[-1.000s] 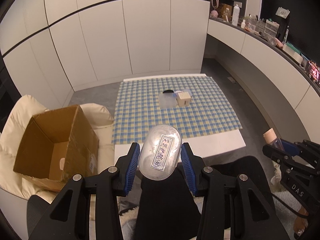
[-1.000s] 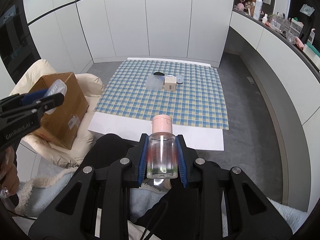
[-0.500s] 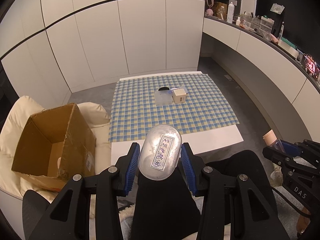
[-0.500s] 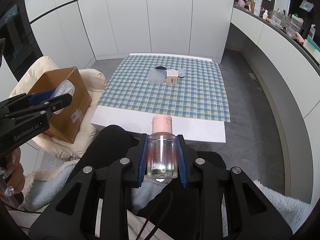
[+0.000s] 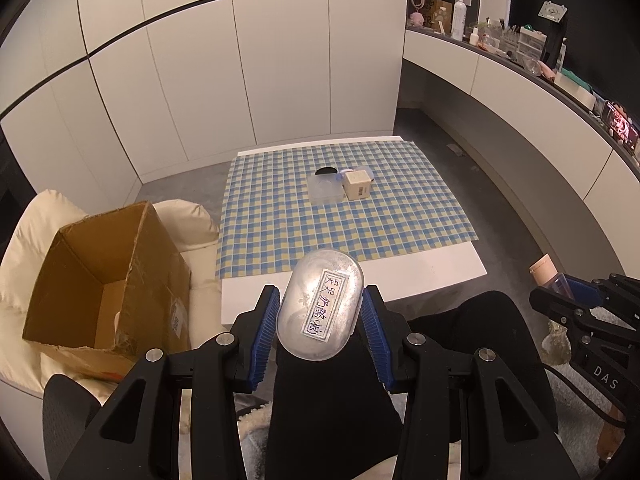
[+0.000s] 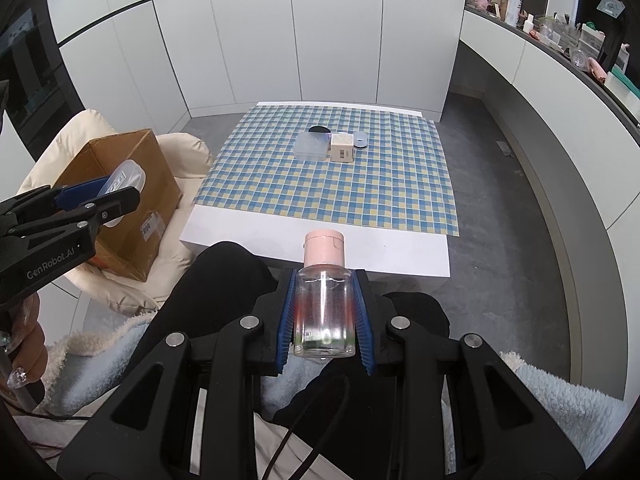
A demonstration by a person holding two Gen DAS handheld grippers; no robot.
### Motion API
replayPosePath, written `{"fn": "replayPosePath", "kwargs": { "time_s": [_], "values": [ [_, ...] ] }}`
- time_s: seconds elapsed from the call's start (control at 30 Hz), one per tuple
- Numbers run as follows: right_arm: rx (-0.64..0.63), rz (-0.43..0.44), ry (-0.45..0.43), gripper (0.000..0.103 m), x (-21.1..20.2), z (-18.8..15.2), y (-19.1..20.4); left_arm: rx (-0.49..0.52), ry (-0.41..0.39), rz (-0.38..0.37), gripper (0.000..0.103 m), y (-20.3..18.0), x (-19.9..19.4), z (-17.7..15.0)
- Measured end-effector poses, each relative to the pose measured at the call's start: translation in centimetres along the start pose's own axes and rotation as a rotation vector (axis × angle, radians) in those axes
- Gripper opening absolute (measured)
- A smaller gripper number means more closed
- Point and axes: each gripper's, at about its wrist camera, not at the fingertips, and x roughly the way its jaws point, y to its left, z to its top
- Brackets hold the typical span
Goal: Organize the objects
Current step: 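Carry the soap box and bottle toward the cardboard box with both tools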
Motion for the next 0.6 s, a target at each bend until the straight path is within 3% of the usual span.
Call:
{"fn": "replayPosePath", "kwargs": {
  "time_s": [0.6],
  "values": [
    [-0.037, 0.012, 0.025, 0.029, 1.5, 0.8, 1.4, -0.039, 0.014, 0.003, 0.042, 1.9, 1.1, -0.1]
  ]
}}
